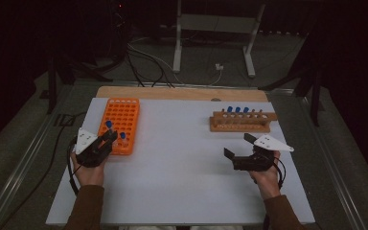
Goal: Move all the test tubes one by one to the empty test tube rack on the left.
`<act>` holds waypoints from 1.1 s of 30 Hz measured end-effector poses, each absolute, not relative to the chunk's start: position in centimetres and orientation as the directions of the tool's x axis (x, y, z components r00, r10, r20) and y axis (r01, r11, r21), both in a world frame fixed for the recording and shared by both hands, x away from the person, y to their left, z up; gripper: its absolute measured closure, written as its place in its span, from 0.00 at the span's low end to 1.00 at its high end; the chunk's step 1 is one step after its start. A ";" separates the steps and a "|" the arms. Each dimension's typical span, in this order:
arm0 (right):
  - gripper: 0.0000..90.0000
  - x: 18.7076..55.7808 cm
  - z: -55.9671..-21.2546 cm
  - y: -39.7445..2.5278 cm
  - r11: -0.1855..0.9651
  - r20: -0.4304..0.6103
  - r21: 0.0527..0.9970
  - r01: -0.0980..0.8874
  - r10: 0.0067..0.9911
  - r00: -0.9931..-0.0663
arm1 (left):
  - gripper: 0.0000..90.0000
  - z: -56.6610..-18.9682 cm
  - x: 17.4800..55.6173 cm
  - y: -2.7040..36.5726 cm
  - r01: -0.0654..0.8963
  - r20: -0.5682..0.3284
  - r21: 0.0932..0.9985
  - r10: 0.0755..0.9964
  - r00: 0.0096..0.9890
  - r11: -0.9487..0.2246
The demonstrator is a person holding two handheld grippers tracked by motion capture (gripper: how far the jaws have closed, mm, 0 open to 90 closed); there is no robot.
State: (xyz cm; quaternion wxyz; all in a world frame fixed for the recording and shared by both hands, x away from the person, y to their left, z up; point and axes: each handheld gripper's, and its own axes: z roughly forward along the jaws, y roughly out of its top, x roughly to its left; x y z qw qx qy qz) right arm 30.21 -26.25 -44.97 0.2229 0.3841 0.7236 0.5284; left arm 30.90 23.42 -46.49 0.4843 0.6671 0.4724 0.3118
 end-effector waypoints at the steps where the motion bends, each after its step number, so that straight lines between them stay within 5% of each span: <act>1: 0.00 30.2 -45.0 -26.3 0.146 0.083 0.936 0.320 0.791 -0.606 | 0.86 -46.7 31.1 23.4 0.332 -0.044 0.940 0.934 0.355 -0.082; 33: 0.00 30.1 -45.2 -26.4 0.150 0.088 0.933 0.328 0.786 -0.612 | 0.86 -50.9 31.7 23.0 0.429 -0.025 0.892 0.931 0.364 -0.144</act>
